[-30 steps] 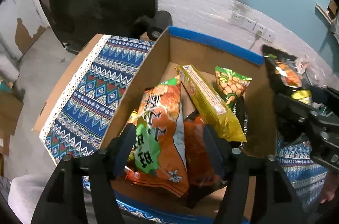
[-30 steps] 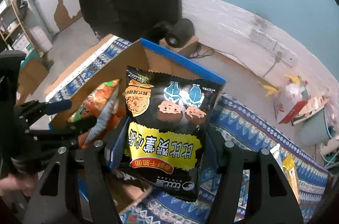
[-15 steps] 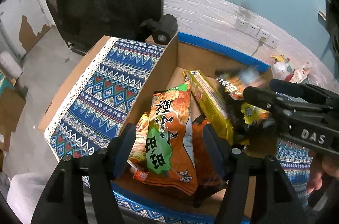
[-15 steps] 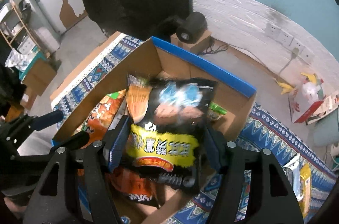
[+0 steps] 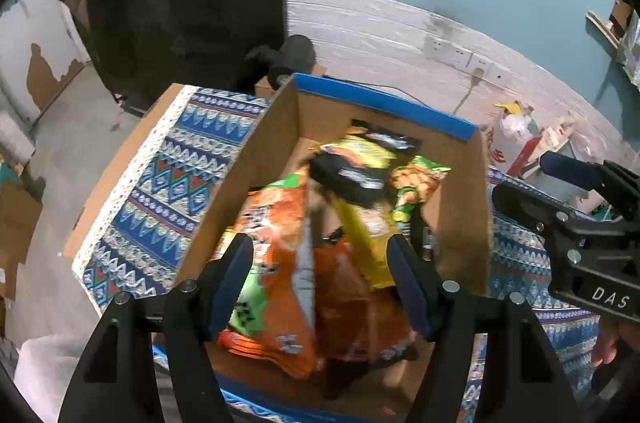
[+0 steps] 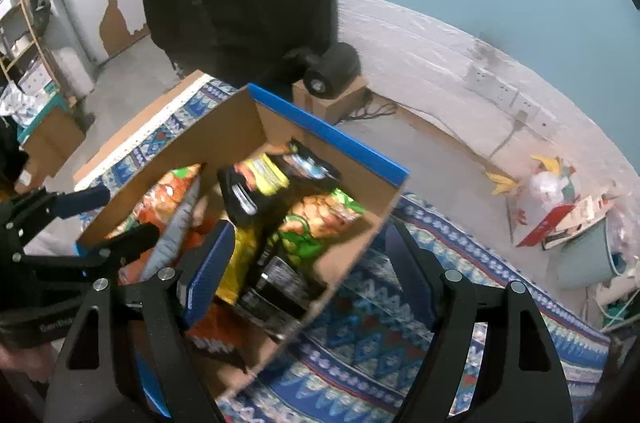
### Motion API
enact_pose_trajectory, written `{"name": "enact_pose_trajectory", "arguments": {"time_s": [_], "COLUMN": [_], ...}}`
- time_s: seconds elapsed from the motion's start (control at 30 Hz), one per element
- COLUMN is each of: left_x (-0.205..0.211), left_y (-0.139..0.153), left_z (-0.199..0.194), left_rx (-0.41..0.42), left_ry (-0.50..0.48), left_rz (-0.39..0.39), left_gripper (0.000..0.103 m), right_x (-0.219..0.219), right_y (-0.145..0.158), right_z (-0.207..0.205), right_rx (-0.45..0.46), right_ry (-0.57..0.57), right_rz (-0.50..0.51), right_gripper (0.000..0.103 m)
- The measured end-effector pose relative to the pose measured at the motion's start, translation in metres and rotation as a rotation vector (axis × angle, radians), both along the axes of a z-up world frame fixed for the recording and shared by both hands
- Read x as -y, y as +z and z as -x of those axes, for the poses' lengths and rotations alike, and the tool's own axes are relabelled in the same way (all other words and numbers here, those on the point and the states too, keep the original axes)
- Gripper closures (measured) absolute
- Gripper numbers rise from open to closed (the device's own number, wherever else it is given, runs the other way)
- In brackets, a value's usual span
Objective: Organize snacks
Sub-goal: 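Lower the black bag into the box and open the right tool, then move both tools to the silver and yellow bars on the cloth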
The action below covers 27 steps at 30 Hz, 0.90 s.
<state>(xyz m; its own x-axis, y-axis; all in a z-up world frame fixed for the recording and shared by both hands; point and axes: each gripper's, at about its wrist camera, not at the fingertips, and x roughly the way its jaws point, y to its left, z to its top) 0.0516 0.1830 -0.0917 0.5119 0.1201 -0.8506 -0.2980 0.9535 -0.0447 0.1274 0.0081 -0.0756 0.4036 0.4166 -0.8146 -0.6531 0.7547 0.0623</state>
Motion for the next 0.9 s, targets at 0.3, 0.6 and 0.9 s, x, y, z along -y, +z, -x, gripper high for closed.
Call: {"name": "enact_pose_trajectory", "arguments": {"time_s": [0.3,0.6,0.9], "left_x": [0.053,0.106,0.159], "left_y": [0.003,0.002,-0.010], "left_z": [-0.017,-0.037,-0.056], "left_rx": [-0.004,-0.022,-0.072], "left_ry": [-0.080,-0.170,-0.268], "left_rz": [-0.023,-0.021,0.005], "left_gripper": [0.032,0.032,0.032], "right_x": [0.060,0.120,0.193], "right_y": [-0.003,-0.005,-0.020], "right_z": [-0.007,-0.016,-0.029], "right_rx": [-0.012,-0.007,-0.035], "right_ry": [-0.064,-0.132,-0.226], "right_rz": [0.023,0.035,0.052], "right_gripper": [0.025,0.025,0.025]}}
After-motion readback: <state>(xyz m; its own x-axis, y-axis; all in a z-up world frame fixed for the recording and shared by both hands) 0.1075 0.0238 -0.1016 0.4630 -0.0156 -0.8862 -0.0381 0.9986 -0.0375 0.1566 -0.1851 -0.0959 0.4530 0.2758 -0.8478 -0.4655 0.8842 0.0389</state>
